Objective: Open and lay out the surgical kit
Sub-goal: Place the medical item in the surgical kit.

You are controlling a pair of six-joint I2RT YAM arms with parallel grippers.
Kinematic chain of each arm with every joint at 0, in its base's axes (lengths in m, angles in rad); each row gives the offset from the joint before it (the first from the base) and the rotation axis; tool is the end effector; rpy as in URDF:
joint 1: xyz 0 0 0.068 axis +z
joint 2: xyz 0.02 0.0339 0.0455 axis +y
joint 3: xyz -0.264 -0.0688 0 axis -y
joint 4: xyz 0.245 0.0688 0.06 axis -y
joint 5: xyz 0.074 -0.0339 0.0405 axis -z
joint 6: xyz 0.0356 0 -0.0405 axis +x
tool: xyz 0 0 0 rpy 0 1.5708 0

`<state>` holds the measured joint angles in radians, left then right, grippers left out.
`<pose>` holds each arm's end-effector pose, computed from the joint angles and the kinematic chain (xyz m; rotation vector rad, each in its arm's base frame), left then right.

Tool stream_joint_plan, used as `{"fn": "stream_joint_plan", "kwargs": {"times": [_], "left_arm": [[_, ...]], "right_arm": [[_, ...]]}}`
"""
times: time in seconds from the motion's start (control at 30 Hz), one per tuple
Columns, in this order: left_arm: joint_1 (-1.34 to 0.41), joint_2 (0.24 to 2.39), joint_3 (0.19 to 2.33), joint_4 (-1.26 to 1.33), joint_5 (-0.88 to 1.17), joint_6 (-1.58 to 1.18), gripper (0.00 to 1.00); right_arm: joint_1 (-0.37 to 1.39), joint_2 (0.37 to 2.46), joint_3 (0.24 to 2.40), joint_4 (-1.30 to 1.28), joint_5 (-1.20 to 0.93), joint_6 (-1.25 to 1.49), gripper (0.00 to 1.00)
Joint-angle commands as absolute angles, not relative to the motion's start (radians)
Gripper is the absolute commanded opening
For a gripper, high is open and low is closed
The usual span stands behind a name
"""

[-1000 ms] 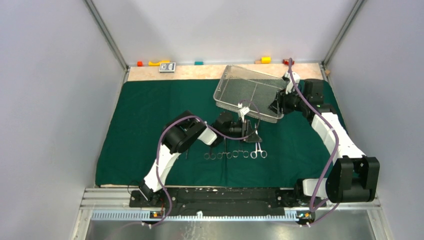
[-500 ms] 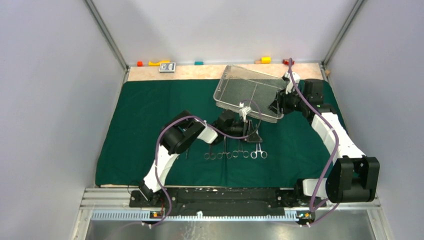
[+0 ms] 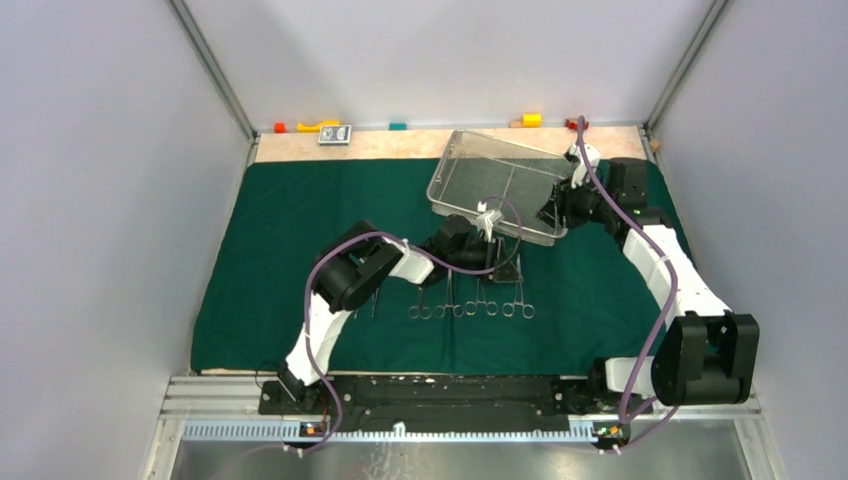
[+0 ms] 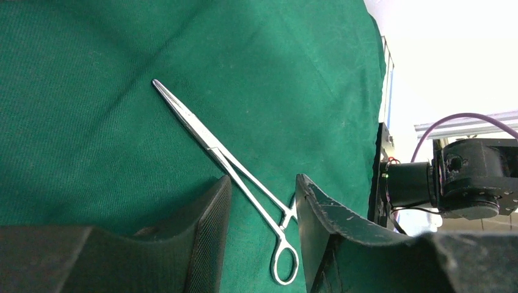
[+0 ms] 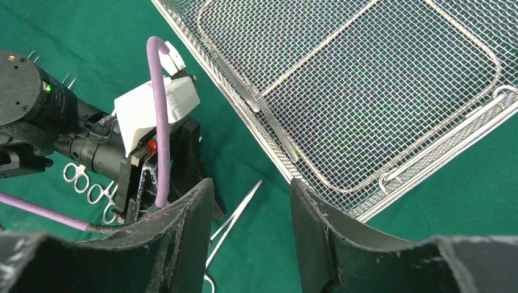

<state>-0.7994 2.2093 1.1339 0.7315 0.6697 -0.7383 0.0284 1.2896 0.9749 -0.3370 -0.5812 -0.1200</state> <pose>0.2927 -0.3327 0.1041 0.5933 2.1370 -1.5933 0.2801 0.0275 0.2854 -0.4737 2.1070 0.5898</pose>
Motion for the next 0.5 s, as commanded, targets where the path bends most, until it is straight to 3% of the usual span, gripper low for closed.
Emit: {"fn": "stream_joint_plan", "kwargs": {"times": [0.0, 0.3, 0.47], "left_arm": [[-0.806, 2.120, 1.130, 0.707, 0.647, -0.699, 0.49], [-0.816, 1.991, 1.123, 0.596, 0.618, -0.597, 0.51], [-0.817, 1.879, 1.139, 0.428, 0.582, -0.398, 0.55]], "right_arm": [[0.018, 1.277, 0.974, -0.304, -0.584, -0.127, 0.48], [0.018, 1.338, 1.049, -0.325, -0.496, -0.146, 0.48], [0.026, 1.471, 1.170, -0.374, -0.374, -0.193, 0.48]]}}
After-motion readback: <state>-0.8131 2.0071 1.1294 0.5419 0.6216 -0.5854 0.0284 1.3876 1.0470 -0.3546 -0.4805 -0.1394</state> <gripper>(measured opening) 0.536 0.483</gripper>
